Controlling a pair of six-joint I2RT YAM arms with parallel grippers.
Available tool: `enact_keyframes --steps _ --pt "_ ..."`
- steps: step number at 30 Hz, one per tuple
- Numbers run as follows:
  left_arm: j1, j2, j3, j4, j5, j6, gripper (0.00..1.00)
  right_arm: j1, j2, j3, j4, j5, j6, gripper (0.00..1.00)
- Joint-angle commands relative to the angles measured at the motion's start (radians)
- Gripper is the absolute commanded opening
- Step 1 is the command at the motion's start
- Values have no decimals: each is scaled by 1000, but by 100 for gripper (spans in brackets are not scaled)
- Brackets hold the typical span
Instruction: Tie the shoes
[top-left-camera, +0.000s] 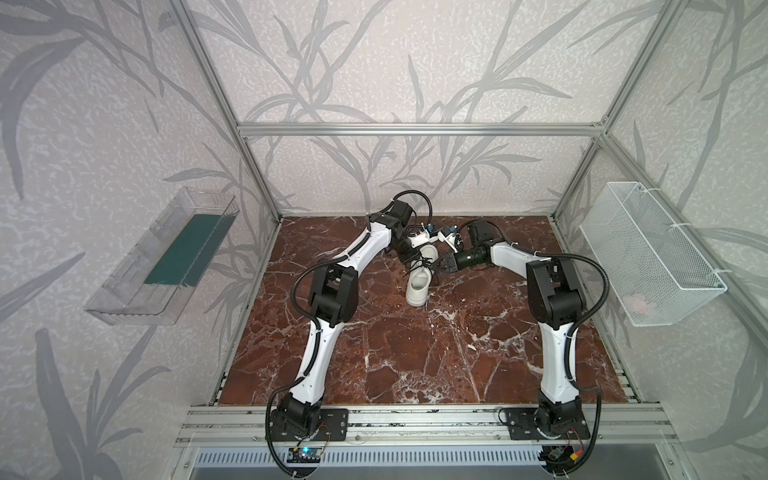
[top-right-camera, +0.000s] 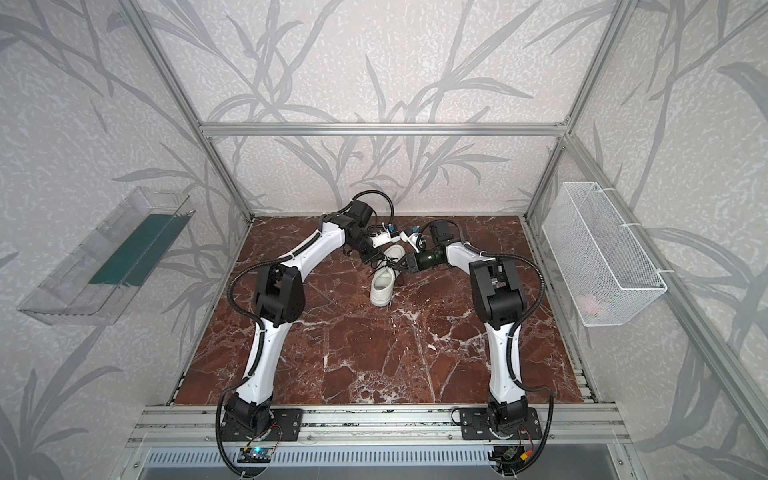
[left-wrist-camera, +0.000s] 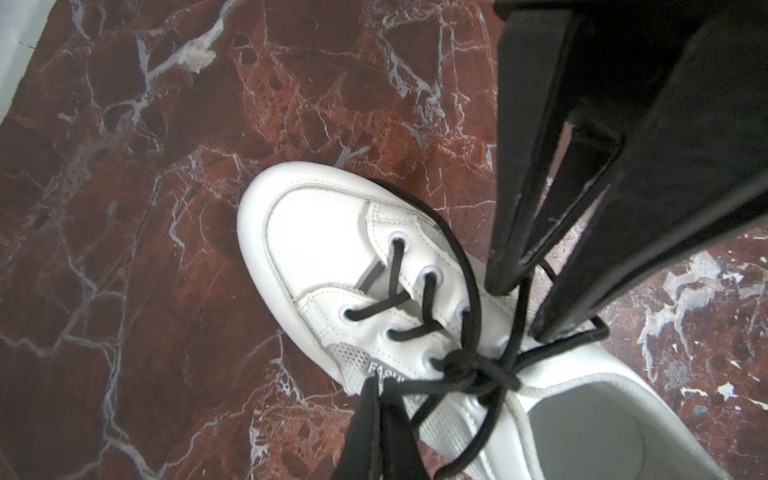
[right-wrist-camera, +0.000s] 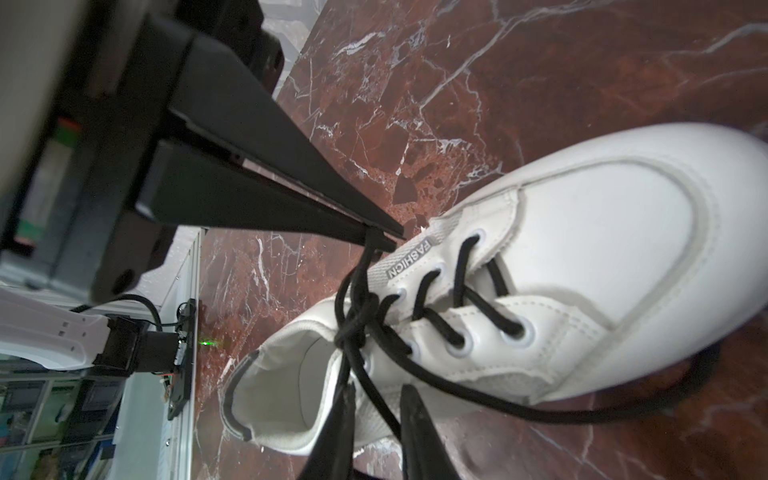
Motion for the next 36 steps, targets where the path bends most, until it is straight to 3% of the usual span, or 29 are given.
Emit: enact_keyframes --steps 1,17,26,36 --pt "4 7 5 -28 24 23 0 3 -6 -3 29 -33 19 16" --pt "5 12 3 -41 54 30 0 8 -16 -70 57 -13 26 21" --pt "5 8 3 -50 51 33 0 8 -38 -109 93 -19 37 0" --pt "8 -5 8 -53 31 47 0 8 -115 -167 100 29 47 0"
